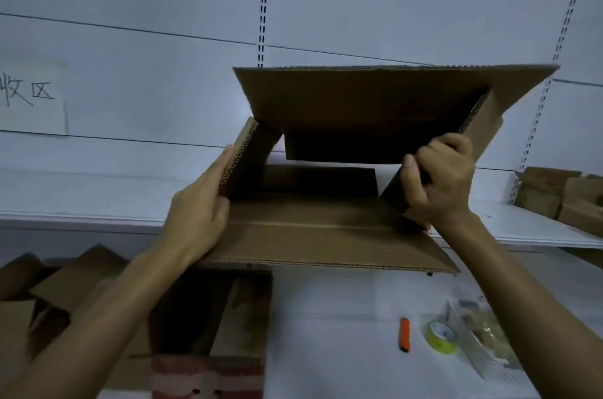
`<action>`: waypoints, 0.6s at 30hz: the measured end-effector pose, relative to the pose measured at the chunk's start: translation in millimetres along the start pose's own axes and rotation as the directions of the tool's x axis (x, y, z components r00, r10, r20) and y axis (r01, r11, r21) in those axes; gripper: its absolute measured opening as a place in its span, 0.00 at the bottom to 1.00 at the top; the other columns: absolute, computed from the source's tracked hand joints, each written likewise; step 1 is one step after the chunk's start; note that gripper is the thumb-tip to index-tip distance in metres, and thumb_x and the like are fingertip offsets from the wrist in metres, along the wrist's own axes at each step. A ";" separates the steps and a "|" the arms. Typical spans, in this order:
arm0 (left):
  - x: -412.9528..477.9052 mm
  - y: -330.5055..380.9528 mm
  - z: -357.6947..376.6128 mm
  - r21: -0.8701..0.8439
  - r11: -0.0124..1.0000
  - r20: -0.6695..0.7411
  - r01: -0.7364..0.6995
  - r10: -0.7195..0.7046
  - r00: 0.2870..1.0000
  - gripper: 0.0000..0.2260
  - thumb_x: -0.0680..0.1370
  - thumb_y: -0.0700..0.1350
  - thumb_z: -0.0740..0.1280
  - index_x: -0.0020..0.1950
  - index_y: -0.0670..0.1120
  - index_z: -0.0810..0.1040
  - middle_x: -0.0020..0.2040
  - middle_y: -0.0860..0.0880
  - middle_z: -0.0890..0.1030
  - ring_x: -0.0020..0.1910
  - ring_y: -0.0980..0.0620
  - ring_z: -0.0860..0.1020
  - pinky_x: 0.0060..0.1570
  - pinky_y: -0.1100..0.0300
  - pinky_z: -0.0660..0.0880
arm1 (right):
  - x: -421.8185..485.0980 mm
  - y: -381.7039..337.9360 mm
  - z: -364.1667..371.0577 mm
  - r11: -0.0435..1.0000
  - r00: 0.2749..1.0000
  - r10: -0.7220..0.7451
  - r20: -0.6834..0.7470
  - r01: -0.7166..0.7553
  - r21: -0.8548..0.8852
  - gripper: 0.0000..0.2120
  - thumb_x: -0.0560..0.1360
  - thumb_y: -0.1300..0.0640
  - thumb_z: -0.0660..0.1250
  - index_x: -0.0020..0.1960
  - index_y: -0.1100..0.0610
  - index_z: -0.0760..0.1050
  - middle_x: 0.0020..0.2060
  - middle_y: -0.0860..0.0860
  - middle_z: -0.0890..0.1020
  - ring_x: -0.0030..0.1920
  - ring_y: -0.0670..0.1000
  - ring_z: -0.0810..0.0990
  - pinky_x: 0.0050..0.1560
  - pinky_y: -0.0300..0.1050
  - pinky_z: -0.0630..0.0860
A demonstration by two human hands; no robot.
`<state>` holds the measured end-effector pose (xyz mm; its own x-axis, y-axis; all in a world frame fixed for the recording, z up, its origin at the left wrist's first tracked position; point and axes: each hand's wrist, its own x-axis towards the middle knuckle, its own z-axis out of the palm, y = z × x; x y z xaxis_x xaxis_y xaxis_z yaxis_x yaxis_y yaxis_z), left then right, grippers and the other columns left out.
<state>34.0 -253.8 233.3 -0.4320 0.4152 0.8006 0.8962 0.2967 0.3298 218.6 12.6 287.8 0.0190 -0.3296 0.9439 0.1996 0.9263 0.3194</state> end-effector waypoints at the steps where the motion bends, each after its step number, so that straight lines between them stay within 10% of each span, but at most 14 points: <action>1: -0.5 -4.6 -3.9 -0.004 0.999 0.061 -0.039 0.039 0.997 0.36 0.75 0.32 0.61 0.77 0.56 0.54 0.66 0.42 0.76 0.56 0.39 0.77 0.50 0.54 0.71 | -2.6 3.3 0.0 0.999 0.999 0.040 -0.017 -0.041 -0.033 0.19 0.76 0.59 0.58 0.26 0.60 0.67 0.21 0.55 0.69 0.25 0.50 0.64 0.44 0.45 0.65; 8: -19.3 -18.7 2.5 0.006 0.979 0.454 -0.203 0.178 0.873 0.43 0.74 0.35 0.60 0.67 0.78 0.43 0.53 0.46 0.80 0.46 0.46 0.77 0.41 0.69 0.68 | -51.4 25.3 -26.4 0.910 0.945 0.324 -0.044 -0.324 -0.259 0.19 0.78 0.58 0.59 0.28 0.58 0.69 0.22 0.50 0.70 0.26 0.51 0.69 0.48 0.46 0.64; 13: -30.0 10.7 24.2 0.170 0.948 0.582 -0.269 0.124 0.804 0.34 0.77 0.36 0.58 0.74 0.65 0.52 0.74 0.53 0.65 0.67 0.48 0.69 0.55 0.61 0.66 | -114.0 9.6 -71.5 0.791 0.800 0.597 0.058 -0.575 -0.208 0.14 0.77 0.56 0.57 0.32 0.52 0.63 0.26 0.39 0.63 0.33 0.45 0.62 0.51 0.48 0.63; 18: -36.3 27.6 28.2 0.246 0.887 0.648 -0.390 0.149 0.747 0.30 0.78 0.36 0.59 0.75 0.57 0.55 0.76 0.55 0.60 0.72 0.55 0.62 0.63 0.64 0.61 | -155.3 -11.0 -112.1 0.710 0.694 0.704 0.152 -0.681 -0.180 0.12 0.76 0.54 0.60 0.35 0.57 0.71 0.31 0.49 0.72 0.37 0.49 0.68 0.46 0.48 0.67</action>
<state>71.6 -236.5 199.2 -0.2548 0.9115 0.3228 0.9389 0.3130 -0.1429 323.3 33.2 128.3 0.0050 0.4512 0.8924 0.3053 0.8491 -0.4311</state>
